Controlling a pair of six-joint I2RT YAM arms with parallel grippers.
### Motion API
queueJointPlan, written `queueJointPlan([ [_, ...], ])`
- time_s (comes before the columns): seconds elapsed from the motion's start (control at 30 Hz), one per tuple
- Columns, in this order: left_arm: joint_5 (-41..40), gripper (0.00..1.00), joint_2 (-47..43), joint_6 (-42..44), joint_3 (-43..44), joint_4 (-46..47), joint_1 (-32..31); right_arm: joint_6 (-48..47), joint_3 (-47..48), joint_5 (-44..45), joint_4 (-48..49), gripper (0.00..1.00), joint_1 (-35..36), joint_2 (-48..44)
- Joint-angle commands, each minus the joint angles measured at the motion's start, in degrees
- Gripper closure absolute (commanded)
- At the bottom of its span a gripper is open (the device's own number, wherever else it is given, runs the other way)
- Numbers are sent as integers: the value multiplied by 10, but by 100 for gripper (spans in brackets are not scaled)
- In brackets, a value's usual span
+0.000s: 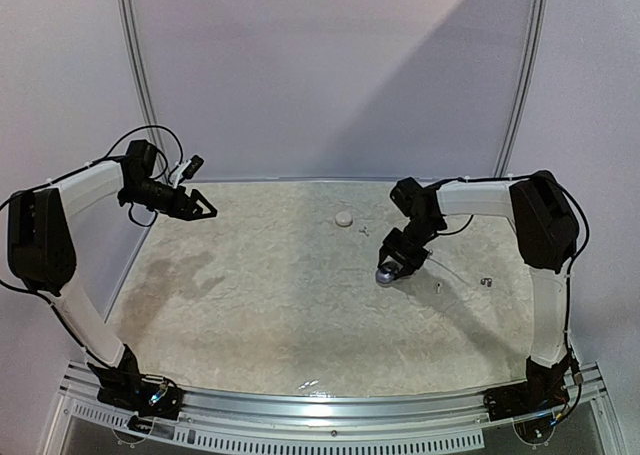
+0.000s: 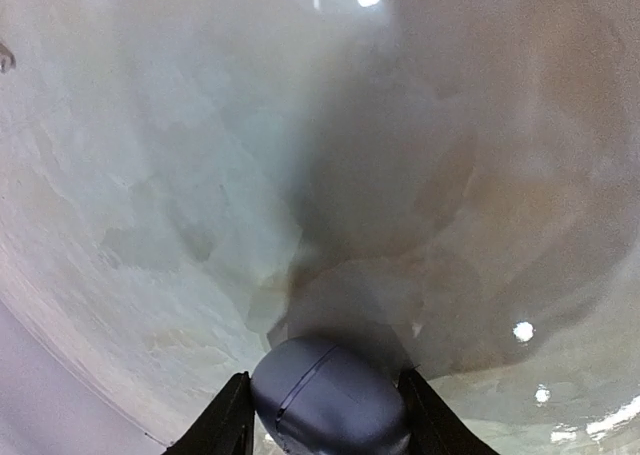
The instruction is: Insert the wireless bluetooth earbuds into the charging case
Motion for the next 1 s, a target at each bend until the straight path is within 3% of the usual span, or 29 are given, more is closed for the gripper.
queueJointPlan([
  [0.0,-2,13,-11,5,1,-15,1,-29,-40,40,-18,52,15,10],
  [0.4,-14,14,-56,19,-24,-20,-43,-155,-46,55,61,69,40,-26],
  [0.8,-32,16,-116,54,-75,-25,-102,-288,-81,55,162,74,84,-105],
  [0.97,-39,17,-174,11,-112,58,-132,-320,-64,63,173,74,110,-138],
])
